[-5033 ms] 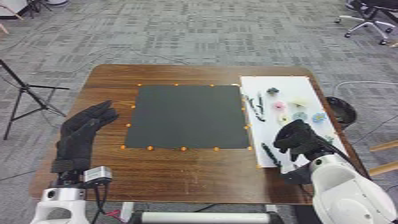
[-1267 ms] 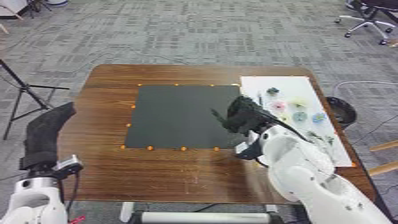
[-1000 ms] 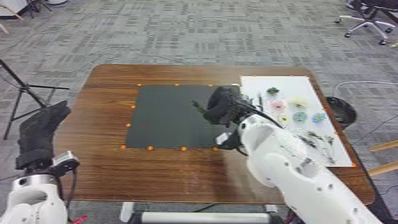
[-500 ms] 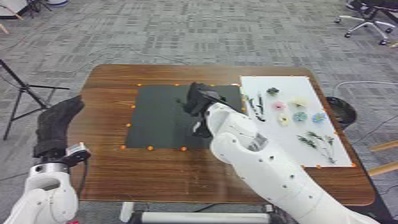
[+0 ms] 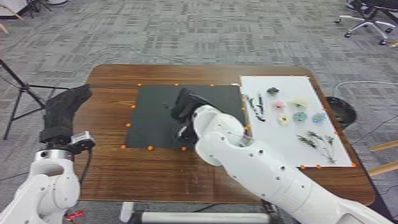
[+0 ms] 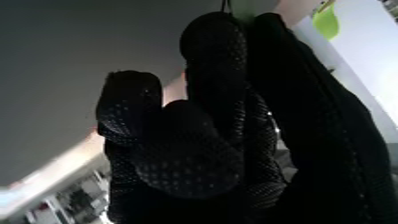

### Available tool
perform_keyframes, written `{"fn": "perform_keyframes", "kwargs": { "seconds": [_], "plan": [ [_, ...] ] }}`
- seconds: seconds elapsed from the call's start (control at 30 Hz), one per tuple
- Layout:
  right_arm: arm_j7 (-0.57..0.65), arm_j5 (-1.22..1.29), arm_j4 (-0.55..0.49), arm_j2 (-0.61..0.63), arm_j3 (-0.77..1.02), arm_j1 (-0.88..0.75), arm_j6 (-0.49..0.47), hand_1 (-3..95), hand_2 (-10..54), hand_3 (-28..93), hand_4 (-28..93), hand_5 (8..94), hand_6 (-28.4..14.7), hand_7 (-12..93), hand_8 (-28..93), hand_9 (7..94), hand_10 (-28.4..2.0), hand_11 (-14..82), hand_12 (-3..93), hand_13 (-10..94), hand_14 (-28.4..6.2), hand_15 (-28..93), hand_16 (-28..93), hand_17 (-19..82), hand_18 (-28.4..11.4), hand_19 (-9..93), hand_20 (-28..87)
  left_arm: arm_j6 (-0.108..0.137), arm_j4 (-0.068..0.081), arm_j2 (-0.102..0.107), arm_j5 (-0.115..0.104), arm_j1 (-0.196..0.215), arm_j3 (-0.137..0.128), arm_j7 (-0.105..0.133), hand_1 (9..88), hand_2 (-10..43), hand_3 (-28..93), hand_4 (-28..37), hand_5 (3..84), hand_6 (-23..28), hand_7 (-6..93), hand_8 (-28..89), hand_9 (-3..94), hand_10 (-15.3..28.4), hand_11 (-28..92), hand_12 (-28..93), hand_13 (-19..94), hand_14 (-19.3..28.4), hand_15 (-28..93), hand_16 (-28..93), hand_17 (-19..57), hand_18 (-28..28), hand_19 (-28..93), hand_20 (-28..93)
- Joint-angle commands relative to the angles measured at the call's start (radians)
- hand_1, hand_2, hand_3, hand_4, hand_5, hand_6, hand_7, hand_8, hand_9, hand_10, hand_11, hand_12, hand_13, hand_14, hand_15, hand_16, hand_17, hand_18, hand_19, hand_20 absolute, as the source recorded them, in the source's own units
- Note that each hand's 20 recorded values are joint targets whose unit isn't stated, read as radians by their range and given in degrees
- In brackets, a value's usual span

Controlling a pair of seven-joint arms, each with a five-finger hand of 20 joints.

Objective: Arrange flowers

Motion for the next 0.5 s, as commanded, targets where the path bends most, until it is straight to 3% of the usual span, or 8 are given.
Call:
{"fn": "perform_keyframes", "kwargs": {
  "seconds": [0.03, 0.4, 0.5],
  "plan": [
    [0.022, 0.109, -0.011, -0.018, -0.027, -0.025, 0.108, 57.2, -9.5, 54, 6, 76.8, -2.8, 33, 24, 93.7, -10.8, 35.5, 24.1, 94, 2.3, 63, 20, 69, -11.3, 70, 40, -0.018, 0.006, -0.003, 0.004, -0.005, 0.009, -0.009, 20.6, 4.5, 72, -28.3, 52.3, 2.7, 15.2, -7, 49.0, 13.7, 20, 14, 37, 14.8, 11, 4, 6.3, 11.9, 10, 19],
    [0.013, 0.14, 0.01, -0.047, -0.056, -0.024, 0.201, 59.4, -9.5, 52, 3, 76.8, -3.1, 33, 23, 93.7, -10.6, 30.8, 20.9, 94, 1.9, 60, 20, 69, -11.3, 68, 39, -0.032, 0.022, -0.001, 0.004, -0.047, 0.047, -0.004, 21.3, 4.2, 72, -28.3, 52.0, 2.8, 15.0, -7, 48.9, 13.6, 20, 14, 37, 14.8, 11, 4, 6.2, 12.1, 10, 19],
    [-0.005, 0.102, 0.032, -0.054, -0.047, -0.014, 0.167, 59.5, -9.5, 52, 3, 76.5, -3.1, 33, 22, 93.7, -10.7, 30.2, 20.9, 94, 1.8, 60, 20, 69, -11.3, 68, 39, -0.027, 0.023, -0.001, 0.001, -0.05, 0.052, 0.004, 21.4, 4.1, 72, -28.3, 52.0, 2.9, 15.0, -7, 48.9, 13.6, 20, 14, 37, 14.9, 11, 4, 6.1, 12.1, 10, 19]
  ]
}}
